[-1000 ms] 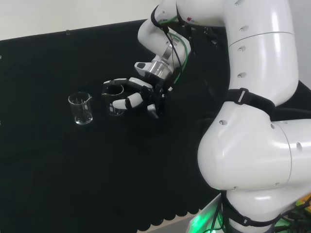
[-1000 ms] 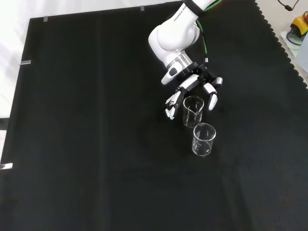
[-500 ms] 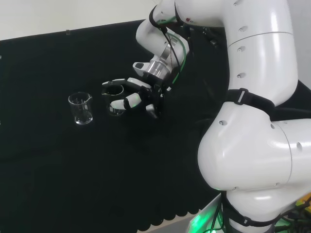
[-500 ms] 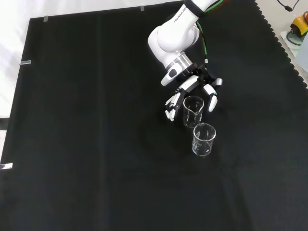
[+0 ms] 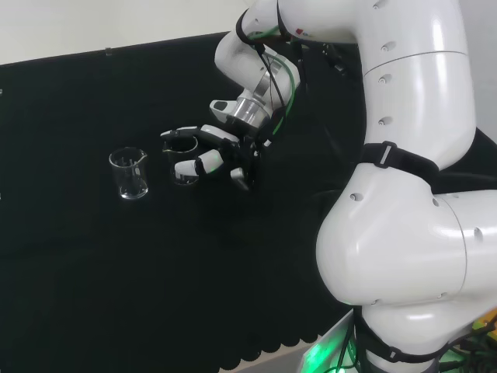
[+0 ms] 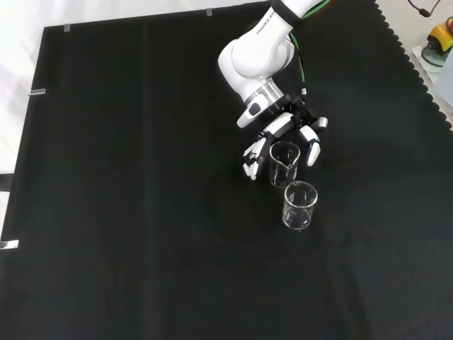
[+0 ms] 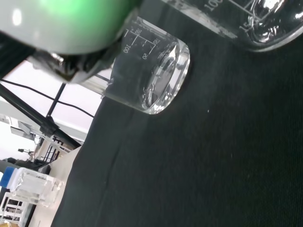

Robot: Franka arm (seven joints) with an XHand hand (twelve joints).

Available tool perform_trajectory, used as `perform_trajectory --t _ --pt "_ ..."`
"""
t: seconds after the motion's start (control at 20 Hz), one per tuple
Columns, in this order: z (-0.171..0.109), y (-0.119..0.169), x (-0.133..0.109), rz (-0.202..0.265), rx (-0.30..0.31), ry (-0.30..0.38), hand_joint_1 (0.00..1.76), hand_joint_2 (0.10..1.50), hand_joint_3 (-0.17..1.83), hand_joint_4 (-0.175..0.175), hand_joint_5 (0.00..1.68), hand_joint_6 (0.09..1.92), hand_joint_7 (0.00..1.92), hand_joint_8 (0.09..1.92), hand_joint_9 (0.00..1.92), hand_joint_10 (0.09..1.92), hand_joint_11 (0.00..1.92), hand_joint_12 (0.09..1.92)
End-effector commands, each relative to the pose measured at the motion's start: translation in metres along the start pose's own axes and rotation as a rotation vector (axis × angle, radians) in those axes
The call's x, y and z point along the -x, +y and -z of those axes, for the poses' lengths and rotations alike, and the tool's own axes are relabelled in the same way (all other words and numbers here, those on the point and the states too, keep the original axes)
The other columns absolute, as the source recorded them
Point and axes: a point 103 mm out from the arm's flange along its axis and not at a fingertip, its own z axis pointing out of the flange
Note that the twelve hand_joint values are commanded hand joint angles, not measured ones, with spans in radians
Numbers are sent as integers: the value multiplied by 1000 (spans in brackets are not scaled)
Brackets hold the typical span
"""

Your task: Pick up the beaker on the right.

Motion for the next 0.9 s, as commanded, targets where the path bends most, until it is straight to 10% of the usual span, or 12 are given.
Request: perform_trajectory --t 0.05,0.9 --pt "-1 2 1 -5 1 2 915 305 929 -36 462 87 333 578 367 573 0 1106" --pt "-7 5 1 5 -3 16 919 307 935 -39 480 87 349 583 391 571 0 1137"
